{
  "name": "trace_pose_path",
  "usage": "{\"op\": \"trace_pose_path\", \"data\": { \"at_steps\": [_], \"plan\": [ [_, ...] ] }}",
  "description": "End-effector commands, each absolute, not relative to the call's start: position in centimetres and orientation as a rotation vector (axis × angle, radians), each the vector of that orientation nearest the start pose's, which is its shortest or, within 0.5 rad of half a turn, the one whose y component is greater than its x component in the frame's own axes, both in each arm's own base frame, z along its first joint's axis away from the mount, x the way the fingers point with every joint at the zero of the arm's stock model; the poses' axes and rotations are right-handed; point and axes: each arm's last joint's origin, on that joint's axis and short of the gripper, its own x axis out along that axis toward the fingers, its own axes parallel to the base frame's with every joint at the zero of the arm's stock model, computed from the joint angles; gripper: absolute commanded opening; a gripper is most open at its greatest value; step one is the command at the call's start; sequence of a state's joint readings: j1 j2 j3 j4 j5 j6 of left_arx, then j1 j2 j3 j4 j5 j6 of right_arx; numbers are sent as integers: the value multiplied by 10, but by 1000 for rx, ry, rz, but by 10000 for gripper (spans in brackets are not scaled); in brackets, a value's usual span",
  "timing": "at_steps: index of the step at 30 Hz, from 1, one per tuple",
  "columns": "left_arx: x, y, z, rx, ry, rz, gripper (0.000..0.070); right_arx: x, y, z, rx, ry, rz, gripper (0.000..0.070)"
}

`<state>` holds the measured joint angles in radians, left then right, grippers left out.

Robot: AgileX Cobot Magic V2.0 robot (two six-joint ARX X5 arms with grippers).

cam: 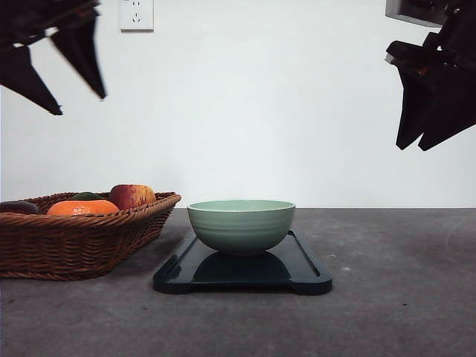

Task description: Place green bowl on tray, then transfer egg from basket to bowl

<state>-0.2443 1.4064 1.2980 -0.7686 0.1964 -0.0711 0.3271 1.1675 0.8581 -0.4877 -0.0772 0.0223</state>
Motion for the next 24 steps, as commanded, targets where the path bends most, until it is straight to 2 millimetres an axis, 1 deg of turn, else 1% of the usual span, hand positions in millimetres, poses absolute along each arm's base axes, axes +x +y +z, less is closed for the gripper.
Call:
{"op": "trace_pose_path", "data": {
  "at_steps": [1, 4, 6, 14, 24],
  "plan": [
    [290, -81, 327, -36, 921, -374, 549, 224, 79, 260, -88, 795, 381, 197],
    [305, -86, 326, -21, 964, -317, 534, 224, 79, 260, -87, 795, 382, 197],
    [313, -89, 323, -5, 987, -287, 504, 224, 79, 260, -88, 795, 382, 197],
    [335, -92, 292, 26, 1081, -230, 505, 224, 80, 260, -88, 795, 382, 197],
    [357, -95, 259, 67, 1135, -169, 505, 224, 80, 260, -87, 795, 382, 197]
  ]
}}
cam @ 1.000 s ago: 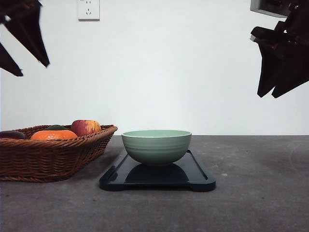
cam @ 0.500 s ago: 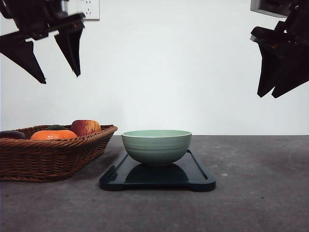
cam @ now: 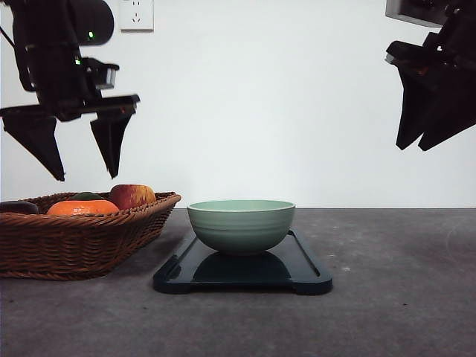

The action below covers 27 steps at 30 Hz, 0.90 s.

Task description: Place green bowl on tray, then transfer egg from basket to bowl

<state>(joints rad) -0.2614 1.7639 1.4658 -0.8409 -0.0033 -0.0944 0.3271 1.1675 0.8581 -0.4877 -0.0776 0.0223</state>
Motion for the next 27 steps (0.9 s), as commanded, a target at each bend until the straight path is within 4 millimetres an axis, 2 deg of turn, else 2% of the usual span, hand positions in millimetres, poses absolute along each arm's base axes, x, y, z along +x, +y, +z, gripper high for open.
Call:
{"op": "trace_pose_path", "data": {
  "at_steps": [1, 13, 27],
  "plan": [
    [358, -95, 256, 67, 1138, -168, 505, 224, 80, 260, -87, 795, 382, 197],
    [374, -97, 221, 77, 1217, -153, 505, 224, 79, 260, -87, 795, 381, 197],
    [380, -98, 206, 84, 1240, -144, 504, 224, 79, 260, -83, 796, 380, 197]
  ]
}}
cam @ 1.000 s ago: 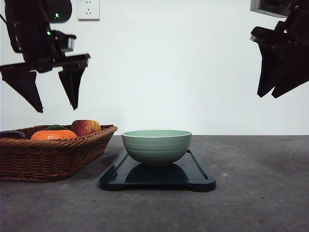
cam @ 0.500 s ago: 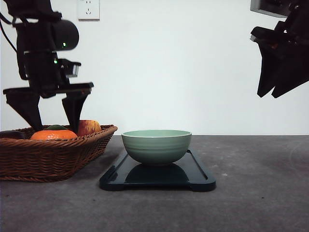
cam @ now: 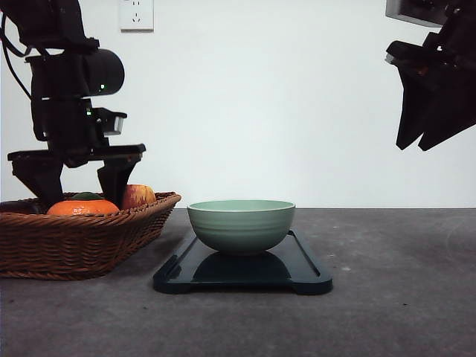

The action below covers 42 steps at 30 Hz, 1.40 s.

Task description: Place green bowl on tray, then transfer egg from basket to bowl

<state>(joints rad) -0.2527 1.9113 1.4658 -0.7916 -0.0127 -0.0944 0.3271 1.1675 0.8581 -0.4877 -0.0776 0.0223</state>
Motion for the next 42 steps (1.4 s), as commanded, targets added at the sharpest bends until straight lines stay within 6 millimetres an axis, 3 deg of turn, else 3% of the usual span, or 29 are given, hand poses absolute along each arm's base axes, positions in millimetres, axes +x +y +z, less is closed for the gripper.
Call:
{"op": "trace_pose_path", "data": {
  "at_steps": [1, 5, 7, 9, 13, 16, 36, 42],
  "plan": [
    [380, -98, 205, 85, 1242, -143, 504, 224, 79, 260, -83, 796, 380, 197],
    [381, -98, 205, 84, 1240, -142, 473, 224, 79, 260, -79, 797, 377, 197],
    [380, -98, 205, 85, 1245, -142, 374, 224, 79, 260, -77, 797, 377, 197],
    [380, -98, 205, 86, 1248, -141, 336, 224, 79, 260, -77, 797, 377, 197],
    [379, -98, 204, 87, 1258, -140, 319, 224, 79, 260, -77, 797, 377, 197],
    [378, -97, 204, 89, 1270, -139, 263, 224, 79, 260, -77, 797, 377, 197],
    [378, -97, 204, 89, 1272, -138, 254, 224, 79, 260, -77, 798, 377, 197],
    [378, -97, 204, 89, 1270, -139, 221, 224, 79, 260, -77, 799, 376, 197]
  ]
}}
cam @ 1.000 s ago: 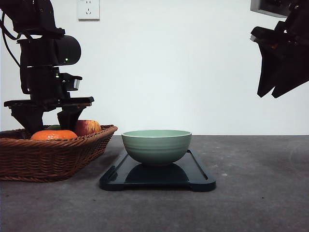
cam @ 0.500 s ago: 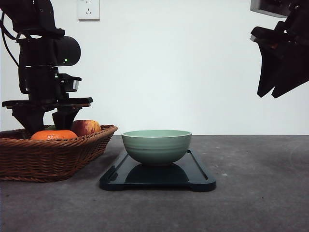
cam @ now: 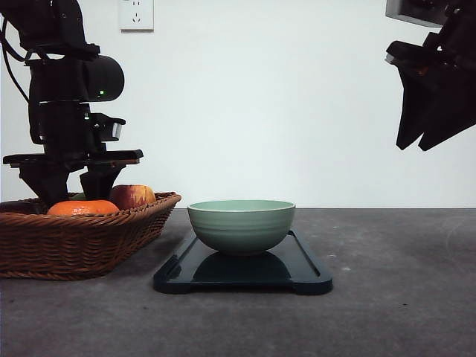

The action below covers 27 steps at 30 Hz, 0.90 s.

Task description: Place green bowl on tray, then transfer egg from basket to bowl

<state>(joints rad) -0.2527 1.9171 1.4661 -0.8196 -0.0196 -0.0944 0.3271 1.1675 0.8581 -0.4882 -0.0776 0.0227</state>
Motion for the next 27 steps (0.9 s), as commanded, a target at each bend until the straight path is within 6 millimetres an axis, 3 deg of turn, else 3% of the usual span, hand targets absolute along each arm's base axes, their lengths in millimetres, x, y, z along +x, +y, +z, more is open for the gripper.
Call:
{"op": "trace_pose_path", "data": {
  "at_steps": [1, 7, 19, 27],
  "plan": [
    [378, -97, 205, 89, 1269, -140, 222, 224, 79, 260, -77, 799, 376, 197],
    [375, -97, 216, 86, 1229, -146, 223, 224, 79, 259, -77, 802, 376, 197],
    [346, -93, 288, 67, 1034, -178, 223, 224, 79, 260, -77, 800, 376, 197],
    [324, -108, 321, 74, 914, -242, 224, 224, 80, 260, -76, 792, 377, 197]
  ]
}}
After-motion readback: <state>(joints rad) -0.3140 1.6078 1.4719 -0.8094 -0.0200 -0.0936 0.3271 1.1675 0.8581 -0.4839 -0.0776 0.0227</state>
